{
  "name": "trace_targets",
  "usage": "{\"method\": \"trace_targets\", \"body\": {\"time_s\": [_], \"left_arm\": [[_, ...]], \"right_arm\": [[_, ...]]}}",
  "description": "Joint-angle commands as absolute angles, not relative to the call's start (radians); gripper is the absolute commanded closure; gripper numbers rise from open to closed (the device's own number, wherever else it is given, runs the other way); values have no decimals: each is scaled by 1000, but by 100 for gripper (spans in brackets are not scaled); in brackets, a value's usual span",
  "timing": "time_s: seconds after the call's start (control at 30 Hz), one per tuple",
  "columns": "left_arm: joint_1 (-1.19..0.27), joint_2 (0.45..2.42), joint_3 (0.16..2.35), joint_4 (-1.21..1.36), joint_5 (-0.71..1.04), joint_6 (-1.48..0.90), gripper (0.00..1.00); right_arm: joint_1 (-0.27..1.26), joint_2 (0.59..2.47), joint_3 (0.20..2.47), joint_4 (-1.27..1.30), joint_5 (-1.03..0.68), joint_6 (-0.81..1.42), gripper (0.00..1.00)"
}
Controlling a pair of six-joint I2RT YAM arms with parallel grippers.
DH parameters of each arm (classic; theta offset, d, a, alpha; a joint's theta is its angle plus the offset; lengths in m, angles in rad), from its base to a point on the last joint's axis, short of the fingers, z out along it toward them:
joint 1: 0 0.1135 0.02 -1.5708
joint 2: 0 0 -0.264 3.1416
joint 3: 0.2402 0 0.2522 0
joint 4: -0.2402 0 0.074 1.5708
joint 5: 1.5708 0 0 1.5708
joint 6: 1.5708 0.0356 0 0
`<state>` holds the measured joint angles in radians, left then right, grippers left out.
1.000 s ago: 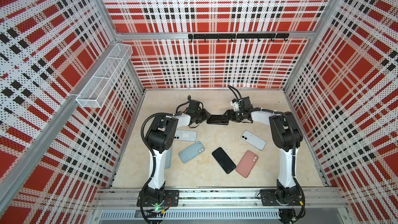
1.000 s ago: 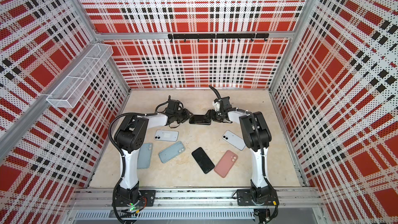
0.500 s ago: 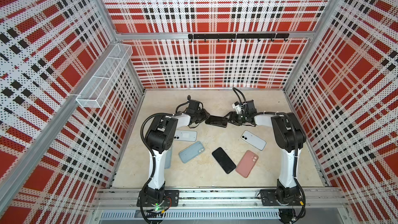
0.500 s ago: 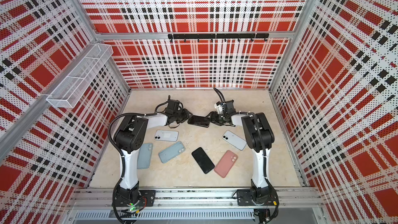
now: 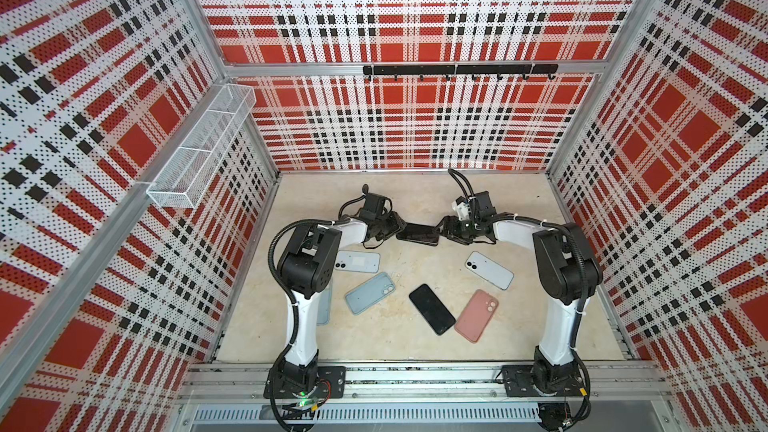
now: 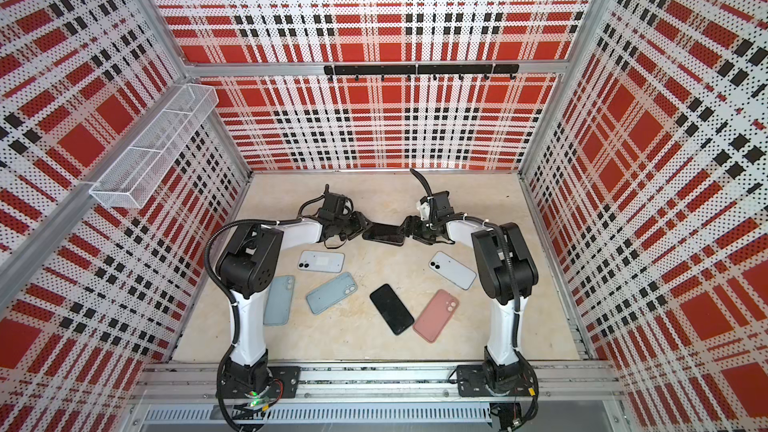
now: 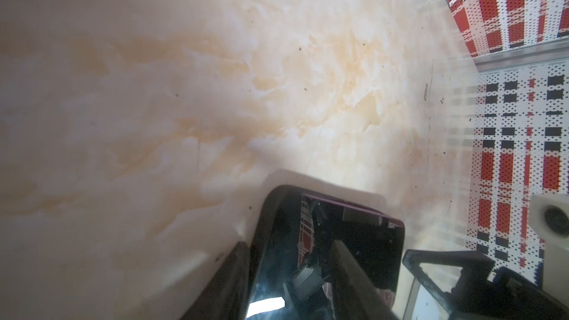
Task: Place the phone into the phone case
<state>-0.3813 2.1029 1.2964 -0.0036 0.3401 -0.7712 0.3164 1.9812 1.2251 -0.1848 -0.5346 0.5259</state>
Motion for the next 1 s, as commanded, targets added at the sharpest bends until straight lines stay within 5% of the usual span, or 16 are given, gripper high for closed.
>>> {"method": "trace_targets", "body": {"time_s": [0.0,0.63,0.97], "left_arm": [[-403,2110,1278,-113,365,-762,53],[-445,2110,1251,-85,435,-805,53],[-421,2103,1212,-61,429,-808,53]], "right_arm": [[336,2004,1210,-121,-583,563,27],[344,2040,1246,91,-823,572,29],[299,1966,1139,284,-789,655,36]]}}
